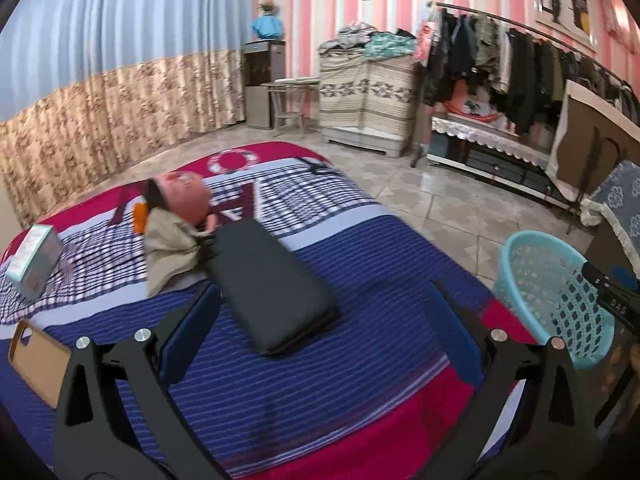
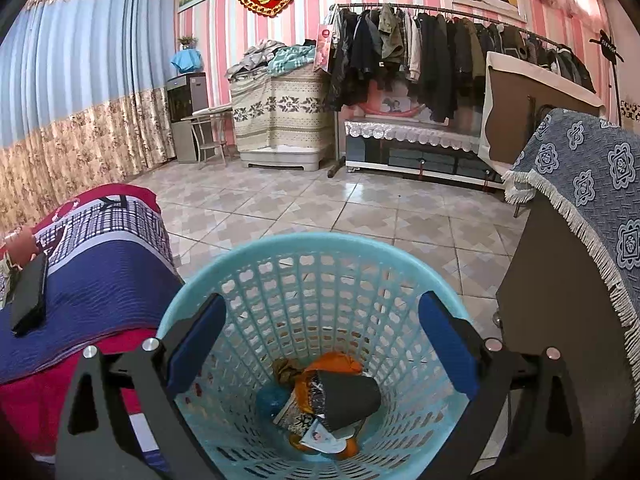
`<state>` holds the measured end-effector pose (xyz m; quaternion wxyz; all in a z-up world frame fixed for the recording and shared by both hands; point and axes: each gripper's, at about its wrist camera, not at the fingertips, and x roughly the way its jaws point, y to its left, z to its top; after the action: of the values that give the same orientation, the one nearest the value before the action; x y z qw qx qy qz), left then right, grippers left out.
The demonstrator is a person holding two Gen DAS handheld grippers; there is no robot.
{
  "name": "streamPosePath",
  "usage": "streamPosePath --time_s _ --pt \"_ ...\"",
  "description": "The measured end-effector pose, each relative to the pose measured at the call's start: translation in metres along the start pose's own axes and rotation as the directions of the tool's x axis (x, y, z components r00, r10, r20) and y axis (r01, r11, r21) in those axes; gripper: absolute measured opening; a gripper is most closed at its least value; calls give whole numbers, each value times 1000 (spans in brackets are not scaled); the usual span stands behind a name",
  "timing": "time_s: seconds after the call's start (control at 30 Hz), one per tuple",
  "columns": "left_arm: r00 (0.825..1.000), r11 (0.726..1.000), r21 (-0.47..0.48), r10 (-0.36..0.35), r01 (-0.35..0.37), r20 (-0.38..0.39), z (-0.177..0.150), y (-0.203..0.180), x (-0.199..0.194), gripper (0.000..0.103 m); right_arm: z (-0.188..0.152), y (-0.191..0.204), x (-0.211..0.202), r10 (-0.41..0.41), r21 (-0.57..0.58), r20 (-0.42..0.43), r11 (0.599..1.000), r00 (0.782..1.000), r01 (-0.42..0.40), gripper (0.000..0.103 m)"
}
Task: Collect trash
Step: 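Move both tools back over the bed toward the pink mug and beige cloth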
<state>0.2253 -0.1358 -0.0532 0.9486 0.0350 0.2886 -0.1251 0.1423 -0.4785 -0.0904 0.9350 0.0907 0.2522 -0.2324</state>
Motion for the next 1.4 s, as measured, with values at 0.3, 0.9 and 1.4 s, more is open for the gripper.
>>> streamPosePath --time_s 0.3,0.9,1.4 --pt "998 997 -47 56 -56 1 -14 46 -14 97 -5 15 -5 13 -20 -17 1000 1000 -13 95" --pt "980 960 -196 200 -200 -19 -44 167 -47 97 -16 155 -32 255 -226 -84 937 963 -267 95" --pt "948 919 -238 316 -315 -35 -38 256 -61 97 -10 344 -21 503 -382 -215 745 837 -546 95"
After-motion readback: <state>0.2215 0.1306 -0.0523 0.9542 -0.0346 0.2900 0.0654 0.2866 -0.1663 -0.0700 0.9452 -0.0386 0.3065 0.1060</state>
